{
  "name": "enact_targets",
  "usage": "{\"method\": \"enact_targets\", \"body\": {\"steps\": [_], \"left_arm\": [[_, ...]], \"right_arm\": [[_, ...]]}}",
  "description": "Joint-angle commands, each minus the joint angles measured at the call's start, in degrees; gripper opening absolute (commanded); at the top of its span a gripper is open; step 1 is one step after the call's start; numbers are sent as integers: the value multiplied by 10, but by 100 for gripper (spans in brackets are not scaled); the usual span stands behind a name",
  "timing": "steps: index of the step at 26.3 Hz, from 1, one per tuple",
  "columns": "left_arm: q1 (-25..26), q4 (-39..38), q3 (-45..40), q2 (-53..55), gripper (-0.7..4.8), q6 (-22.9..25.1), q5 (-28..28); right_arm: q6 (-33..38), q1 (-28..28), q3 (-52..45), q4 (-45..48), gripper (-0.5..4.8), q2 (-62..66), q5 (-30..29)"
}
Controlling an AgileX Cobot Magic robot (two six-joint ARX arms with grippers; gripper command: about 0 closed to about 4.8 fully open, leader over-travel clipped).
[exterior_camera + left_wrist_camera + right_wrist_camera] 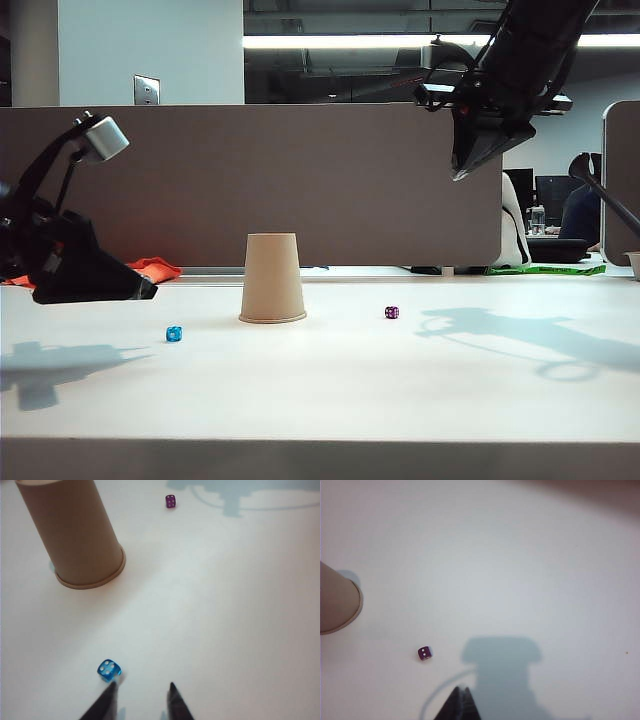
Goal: Throw the dice onto the paper cup, compare its value with the values of the other dice on the table, place the die with the higher value on the paper cup, and take no action if both dice have the same value.
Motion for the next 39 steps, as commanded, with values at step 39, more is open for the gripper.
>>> {"method": "enact_targets", "body": {"steps": [39], "left_arm": [[-1,8,82,130,147,44,2]], "right_arm": [[-3,0,2,16,-1,-2,-2]]}}
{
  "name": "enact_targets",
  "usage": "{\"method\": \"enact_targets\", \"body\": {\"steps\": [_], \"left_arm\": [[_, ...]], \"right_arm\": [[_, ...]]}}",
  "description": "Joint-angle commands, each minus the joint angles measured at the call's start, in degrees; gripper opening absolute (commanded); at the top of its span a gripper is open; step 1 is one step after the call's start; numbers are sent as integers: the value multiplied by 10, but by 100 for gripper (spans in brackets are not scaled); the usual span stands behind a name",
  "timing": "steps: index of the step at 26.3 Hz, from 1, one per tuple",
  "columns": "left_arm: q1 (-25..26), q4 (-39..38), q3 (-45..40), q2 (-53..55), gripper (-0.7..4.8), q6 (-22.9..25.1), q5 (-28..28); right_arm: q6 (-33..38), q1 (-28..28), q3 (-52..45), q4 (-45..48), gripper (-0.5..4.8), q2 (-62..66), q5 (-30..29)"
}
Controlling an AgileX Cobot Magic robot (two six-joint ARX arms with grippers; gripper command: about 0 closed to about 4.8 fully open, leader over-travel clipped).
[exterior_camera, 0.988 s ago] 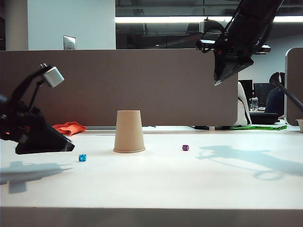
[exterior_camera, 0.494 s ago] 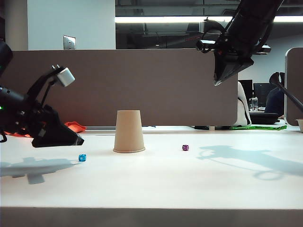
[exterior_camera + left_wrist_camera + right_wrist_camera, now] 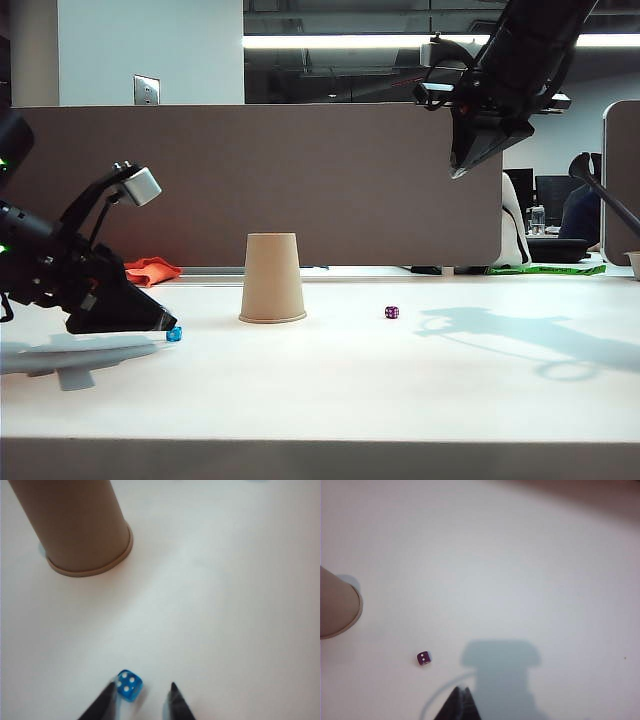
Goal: Throw the dice onto the paper cup, compare its value with the values of the other dice on the table, place the die with the higher value on the paper cup, and take no action if both dice have the same value.
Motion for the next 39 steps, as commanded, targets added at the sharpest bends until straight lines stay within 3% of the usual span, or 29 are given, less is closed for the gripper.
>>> {"method": "enact_targets", "body": {"steps": [1,11,32,39], "left_arm": [[-1,14,2,4,150,1,1],[-1,3,43,42,152,-2,0],[-1,-4,51,72,152,-2,2],[-1,-10,51,72,151,-23,2]], "right_arm": [[-2,0,2,8,-1,-2,-2],[-2,0,2,7,-1,-2,-2],[-2,0,2,9,-1,-2,-2],[-2,0,2,9,-1,-2,-2]]}}
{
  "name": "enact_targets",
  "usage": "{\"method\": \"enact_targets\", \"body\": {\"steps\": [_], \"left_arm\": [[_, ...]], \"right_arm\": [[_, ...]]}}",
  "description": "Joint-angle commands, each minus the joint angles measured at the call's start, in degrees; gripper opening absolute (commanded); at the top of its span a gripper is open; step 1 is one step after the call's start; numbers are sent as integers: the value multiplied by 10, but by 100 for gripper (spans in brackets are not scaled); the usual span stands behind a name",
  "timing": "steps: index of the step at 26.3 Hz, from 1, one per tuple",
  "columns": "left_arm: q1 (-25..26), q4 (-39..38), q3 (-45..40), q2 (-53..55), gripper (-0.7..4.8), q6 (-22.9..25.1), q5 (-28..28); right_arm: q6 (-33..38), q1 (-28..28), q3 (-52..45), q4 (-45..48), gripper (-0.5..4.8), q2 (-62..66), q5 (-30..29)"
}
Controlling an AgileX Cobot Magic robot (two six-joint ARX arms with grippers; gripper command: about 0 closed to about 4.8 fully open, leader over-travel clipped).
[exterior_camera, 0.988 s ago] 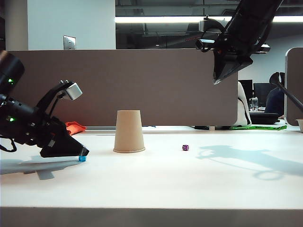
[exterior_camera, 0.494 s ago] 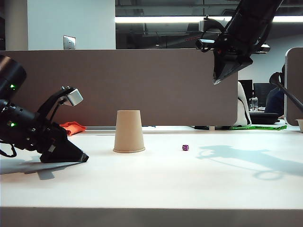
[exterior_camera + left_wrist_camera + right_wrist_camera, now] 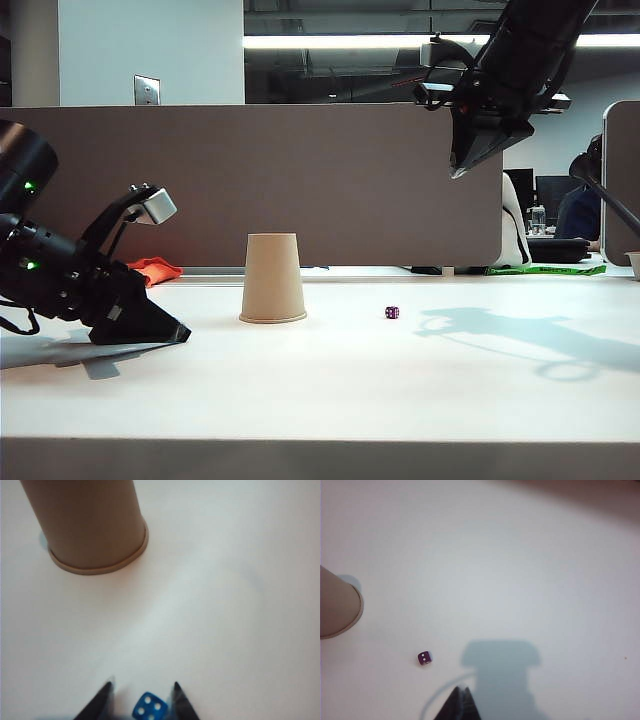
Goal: Throw the dice onto the paper cup, compare its value with the values of the other dice on the table, place the die with the higher value on the paper cup, and take no action if both dice have the same value.
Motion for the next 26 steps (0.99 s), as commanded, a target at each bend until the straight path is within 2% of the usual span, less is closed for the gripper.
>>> {"method": "enact_targets", "body": {"steps": [1,10,11,13,17,21,26], "left_arm": [[-1,-14,0,1,151,-12,-1],[-1,-26,0,-5,146,-13,-2],[-1,-26,0,-7,139,-13,-2],[0,-26,0,-13,84,-13,-4],[0,-26,0,-16,78,-13,-3],[0,-24,0,-17,49,-14,1],[0,47,0,-44,49,-75,12]], "right_arm": [[-2,0,2,9,-1,-2,-2],[-2,0,2,9,-1,-2,-2],[-2,0,2,9,-1,-2,-2],[-2,0,2,9,-1,-2,-2],[-2,0,2,9,-1,-2,-2],[-2,0,2,9,-1,-2,-2],[-2,0,2,9,-1,-2,-2]]}}
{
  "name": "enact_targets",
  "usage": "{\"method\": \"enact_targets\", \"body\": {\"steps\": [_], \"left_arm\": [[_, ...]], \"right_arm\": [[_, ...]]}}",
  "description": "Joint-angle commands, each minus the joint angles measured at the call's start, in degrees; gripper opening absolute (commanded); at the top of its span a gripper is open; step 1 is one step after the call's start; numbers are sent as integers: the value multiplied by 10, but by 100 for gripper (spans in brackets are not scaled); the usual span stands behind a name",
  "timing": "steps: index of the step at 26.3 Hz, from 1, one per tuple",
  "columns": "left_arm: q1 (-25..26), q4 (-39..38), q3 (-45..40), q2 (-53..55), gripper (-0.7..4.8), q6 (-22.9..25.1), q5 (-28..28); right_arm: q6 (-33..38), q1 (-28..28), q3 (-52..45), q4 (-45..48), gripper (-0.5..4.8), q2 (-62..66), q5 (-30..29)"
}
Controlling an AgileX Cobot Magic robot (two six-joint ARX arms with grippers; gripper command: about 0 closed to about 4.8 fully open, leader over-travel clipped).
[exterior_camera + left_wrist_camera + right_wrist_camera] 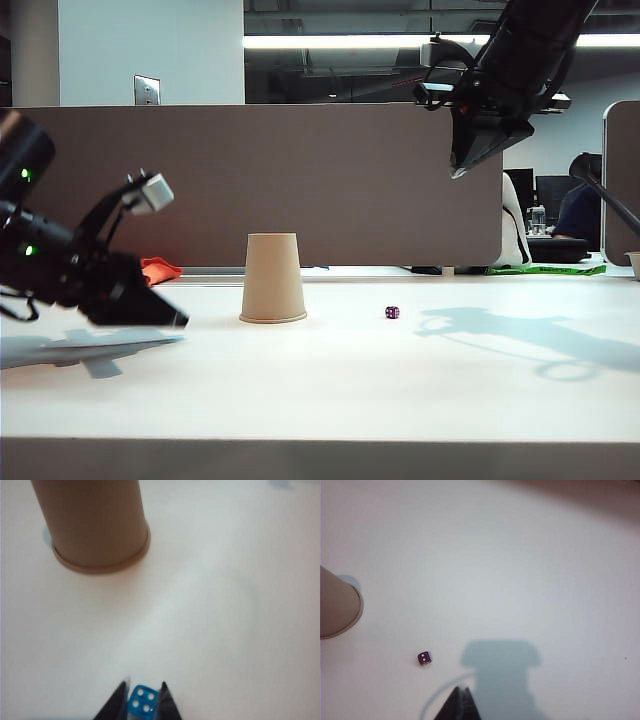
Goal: Throw the dice onto the paper cup, compare its value with the values of the other dice on the table, place the die with the higher value on the paper cup, and take no action if both dice have the same value.
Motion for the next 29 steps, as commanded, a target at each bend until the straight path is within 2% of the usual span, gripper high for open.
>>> {"method": "enact_targets", "body": {"steps": [1,5,8,18,24,29], "left_arm": [[-1,76,1,-28,49,-45,9],[-1,178,3,-47,48,-123,9],[-3,189,21,-47,48,-153,9],[-21,157,110,-41,48,-150,-4],[-55,137,183,13,48,-151,-4],[-76,132,195,47,48,-150,-6]], "right_arm": [[-2,0,2,9,-1,-2,-2],[-2,0,2,9,-1,-2,-2],[-2,0,2,9,-1,-2,-2],[-1,1,2,9,-1,-2,-2],[-1,1,2,9,-1,-2,-2],[-1,1,2,9,-1,-2,-2]]}}
